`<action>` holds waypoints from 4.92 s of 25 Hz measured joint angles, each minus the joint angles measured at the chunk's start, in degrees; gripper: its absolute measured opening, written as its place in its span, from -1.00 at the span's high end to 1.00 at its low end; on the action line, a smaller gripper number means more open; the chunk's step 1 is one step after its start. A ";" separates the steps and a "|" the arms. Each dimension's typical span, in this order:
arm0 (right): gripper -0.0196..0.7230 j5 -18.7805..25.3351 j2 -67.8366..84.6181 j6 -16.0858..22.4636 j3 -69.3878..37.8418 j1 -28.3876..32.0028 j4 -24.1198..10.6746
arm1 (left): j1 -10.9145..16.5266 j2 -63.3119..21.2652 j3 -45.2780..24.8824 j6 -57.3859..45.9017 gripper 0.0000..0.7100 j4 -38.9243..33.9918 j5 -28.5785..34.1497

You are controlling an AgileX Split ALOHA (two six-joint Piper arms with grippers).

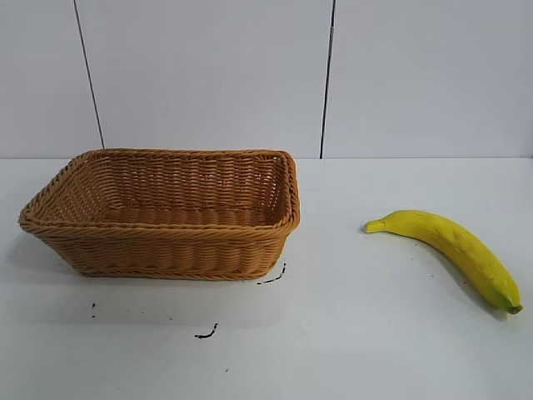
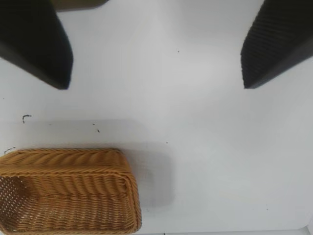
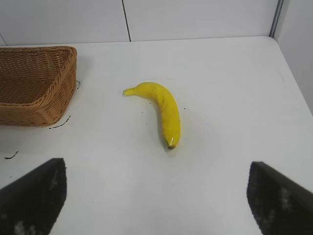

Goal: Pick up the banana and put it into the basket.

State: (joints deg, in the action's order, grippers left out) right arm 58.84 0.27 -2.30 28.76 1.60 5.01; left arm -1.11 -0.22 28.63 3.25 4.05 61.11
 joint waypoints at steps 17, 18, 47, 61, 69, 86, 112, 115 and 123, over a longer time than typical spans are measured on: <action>-0.91 3.15 -19.48 2.69 3.52 0.00 0.00 | 0.00 0.00 0.00 0.00 -0.95 0.00 -0.01; -0.91 3.22 -22.60 2.78 4.29 0.00 0.00 | 0.00 0.00 0.00 0.00 -0.95 0.00 -0.01; -0.91 -0.53 -97.12 -11.22 44.97 -1.21 -0.68 | 0.00 0.00 0.00 0.00 -0.95 0.00 -0.01; -0.91 -15.22 -111.51 -12.80 46.40 -5.49 -2.91 | 0.00 0.00 0.00 0.00 -0.95 0.00 -0.01; -0.91 -20.44 -120.59 -10.09 46.45 -5.49 -2.97 | 0.00 0.00 0.00 0.00 -0.95 0.00 0.00; 0.17 -20.47 -120.59 -7.21 46.45 -5.49 -6.24 | 0.00 0.00 0.00 0.00 -0.95 0.00 0.00; 0.17 7.02 -112.54 -7.21 76.45 -16.00 -2.32 | 0.00 0.00 0.00 0.00 -0.95 0.00 0.00; 0.17 5.54 -113.14 -7.21 78.46 -20.97 -2.32 | 0.00 0.00 0.00 0.00 -0.95 0.00 0.00; 0.17 6.47 -124.52 -9.87 92.27 -32.66 -5.01 | 0.00 0.00 0.00 0.00 -0.95 0.00 -0.06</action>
State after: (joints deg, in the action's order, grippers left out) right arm 65.31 -124.25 -12.17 121.04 -31.06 0.00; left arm -1.11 -0.22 28.63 3.25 4.05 61.05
